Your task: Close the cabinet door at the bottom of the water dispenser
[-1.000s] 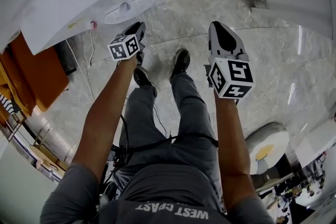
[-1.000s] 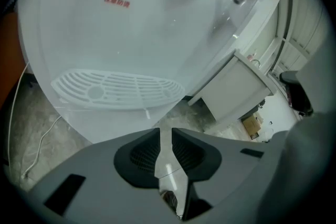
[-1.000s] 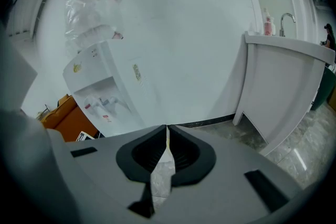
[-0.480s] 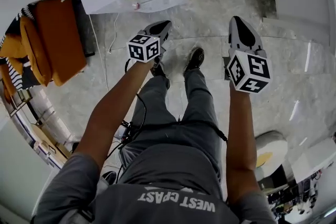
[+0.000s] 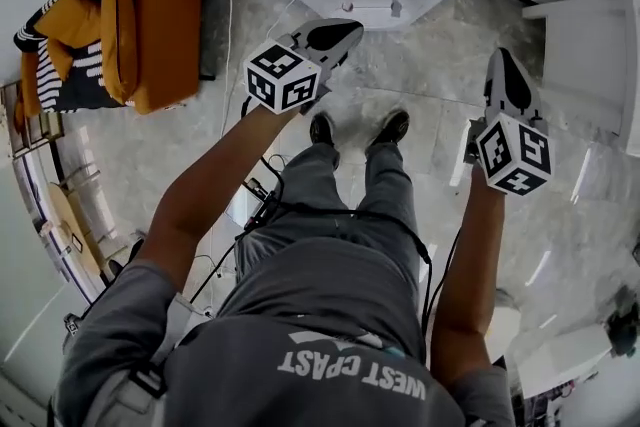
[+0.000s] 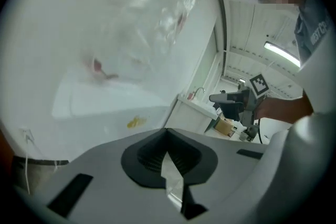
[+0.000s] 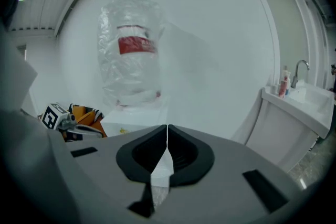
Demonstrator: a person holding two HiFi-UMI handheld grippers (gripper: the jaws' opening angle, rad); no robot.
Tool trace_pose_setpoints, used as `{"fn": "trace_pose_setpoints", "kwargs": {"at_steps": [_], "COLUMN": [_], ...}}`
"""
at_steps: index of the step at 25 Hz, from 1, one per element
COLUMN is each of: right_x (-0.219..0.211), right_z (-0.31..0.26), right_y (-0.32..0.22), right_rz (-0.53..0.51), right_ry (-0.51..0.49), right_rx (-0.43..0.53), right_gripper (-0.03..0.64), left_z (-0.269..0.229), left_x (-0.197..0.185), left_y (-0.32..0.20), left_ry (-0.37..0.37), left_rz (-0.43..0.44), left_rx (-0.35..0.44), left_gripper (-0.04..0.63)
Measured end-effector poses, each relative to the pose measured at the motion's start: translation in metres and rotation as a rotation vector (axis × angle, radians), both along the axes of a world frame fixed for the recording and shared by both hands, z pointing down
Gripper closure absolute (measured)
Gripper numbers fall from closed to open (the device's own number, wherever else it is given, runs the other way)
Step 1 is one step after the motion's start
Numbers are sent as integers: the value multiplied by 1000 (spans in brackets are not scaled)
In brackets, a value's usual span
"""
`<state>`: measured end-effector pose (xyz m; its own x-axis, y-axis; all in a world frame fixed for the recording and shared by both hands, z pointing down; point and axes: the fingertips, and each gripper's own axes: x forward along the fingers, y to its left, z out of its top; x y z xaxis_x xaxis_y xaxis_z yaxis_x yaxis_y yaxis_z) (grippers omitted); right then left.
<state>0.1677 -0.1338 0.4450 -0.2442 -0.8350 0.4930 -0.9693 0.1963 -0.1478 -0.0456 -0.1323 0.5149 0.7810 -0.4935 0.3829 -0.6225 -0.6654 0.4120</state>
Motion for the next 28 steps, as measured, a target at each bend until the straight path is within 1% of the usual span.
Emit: {"fn": "trace_pose_setpoints", "kwargs": {"at_steps": [4, 6, 12, 16, 23, 28], "right_x": [-26, -39, -73, -86, -100, -113], "right_z": [-48, -70, -140, -187, -263, -304], "right_y": [8, 15, 31, 41, 56, 70], "right_rz": [-56, -86, -157, -185, -200, -243], "right_ry": [-3, -2, 12, 11, 10, 84], "right_rx": [52, 74, 155, 221, 346, 430], "right_gripper": [588, 588, 589, 589, 589, 589], "left_z": [-77, -112, -197, -254, -342, -387], "left_x": [-26, -40, -85, -108, -133, -147], "left_y": [0, 3, 12, 17, 32, 52], "left_ry": [15, 9, -37, -45, -77, -131], "left_rz": [-22, -40, -98, -127, -133, -118], "left_rx": [127, 182, 310, 404, 589, 695], "left_gripper": [580, 580, 580, 580, 580, 580]}}
